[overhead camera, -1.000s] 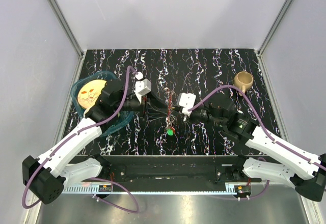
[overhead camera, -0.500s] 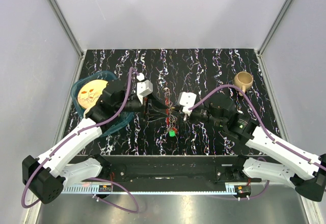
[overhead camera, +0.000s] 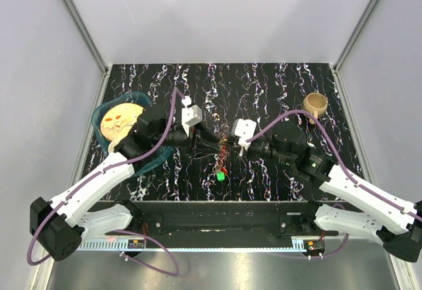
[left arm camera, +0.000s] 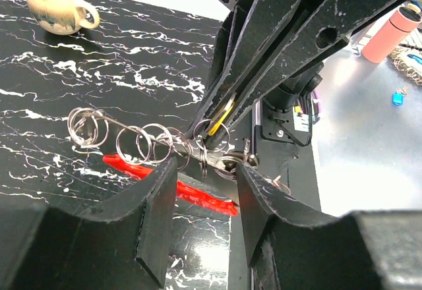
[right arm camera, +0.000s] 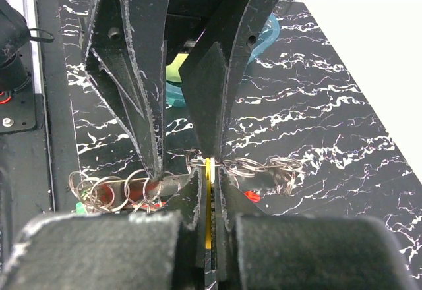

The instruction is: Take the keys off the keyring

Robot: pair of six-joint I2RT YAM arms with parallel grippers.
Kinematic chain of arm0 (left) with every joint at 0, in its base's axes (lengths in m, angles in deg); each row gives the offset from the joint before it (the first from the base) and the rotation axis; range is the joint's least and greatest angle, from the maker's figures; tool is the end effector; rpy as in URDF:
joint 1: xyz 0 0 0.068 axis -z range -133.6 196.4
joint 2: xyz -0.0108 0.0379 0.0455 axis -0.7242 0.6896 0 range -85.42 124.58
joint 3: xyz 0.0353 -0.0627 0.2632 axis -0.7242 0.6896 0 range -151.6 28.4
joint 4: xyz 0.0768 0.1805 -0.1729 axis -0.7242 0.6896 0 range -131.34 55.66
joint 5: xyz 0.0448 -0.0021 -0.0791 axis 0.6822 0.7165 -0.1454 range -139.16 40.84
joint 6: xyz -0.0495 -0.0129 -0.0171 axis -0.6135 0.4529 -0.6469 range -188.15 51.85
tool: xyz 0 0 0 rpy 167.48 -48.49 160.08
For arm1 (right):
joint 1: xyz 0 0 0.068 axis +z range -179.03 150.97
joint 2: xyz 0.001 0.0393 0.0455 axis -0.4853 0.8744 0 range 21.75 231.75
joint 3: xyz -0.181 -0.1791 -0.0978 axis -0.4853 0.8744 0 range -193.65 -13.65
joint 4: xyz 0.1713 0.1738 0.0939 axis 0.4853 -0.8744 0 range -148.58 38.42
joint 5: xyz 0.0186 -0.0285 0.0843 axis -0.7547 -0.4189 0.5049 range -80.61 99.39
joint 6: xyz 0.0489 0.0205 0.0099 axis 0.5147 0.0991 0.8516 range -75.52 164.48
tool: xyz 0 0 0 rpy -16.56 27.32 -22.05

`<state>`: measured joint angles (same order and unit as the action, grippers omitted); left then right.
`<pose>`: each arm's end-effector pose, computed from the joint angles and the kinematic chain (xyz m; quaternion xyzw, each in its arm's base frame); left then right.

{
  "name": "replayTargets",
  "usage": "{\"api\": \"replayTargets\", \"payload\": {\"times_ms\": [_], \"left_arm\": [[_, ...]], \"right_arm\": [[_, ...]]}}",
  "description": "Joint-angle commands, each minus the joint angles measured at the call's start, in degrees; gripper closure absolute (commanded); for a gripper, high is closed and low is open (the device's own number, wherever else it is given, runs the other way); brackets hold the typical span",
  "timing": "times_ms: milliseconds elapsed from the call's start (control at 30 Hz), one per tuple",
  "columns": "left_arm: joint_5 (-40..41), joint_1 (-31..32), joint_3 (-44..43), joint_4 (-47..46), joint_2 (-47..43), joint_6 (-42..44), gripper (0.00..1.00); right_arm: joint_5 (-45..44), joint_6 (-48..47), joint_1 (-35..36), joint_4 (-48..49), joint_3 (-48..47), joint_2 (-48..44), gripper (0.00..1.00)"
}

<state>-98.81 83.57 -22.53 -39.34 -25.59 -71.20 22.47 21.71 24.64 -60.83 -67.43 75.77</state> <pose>0.1702 -0.1629 0.3448 0.4608 0.5906 -0.5027 0.4314 0.1223 0.1799 0.3681 -0.5269 0.5502 0.2548 0.5956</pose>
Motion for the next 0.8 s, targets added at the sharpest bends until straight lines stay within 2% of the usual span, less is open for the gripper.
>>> {"api": "replayTargets", "payload": {"times_ms": [0, 267, 400, 767], "left_arm": [[0.69, 0.98, -2.94, -1.82, 0.72, 0.68, 0.57], [0.34, 1.15, -3.03, -3.84, 1.07, -0.73, 0.63], [0.26, 1.15, -3.73, -4.02, 1.43, -1.78, 0.76], [-2.91, 1.15, -3.99, -2.44, 1.78, -1.87, 0.74]], "right_arm": [[0.80, 1.14, -0.06, 5.92, 0.34, -2.43, 1.00], [1.95, 1.14, -0.06, 6.01, 1.83, -4.18, 1.00], [3.00, 1.75, -0.14, 6.00, 2.80, -4.97, 1.00], [3.97, 2.11, -0.14, 8.11, 4.03, -4.19, 1.00]]}}
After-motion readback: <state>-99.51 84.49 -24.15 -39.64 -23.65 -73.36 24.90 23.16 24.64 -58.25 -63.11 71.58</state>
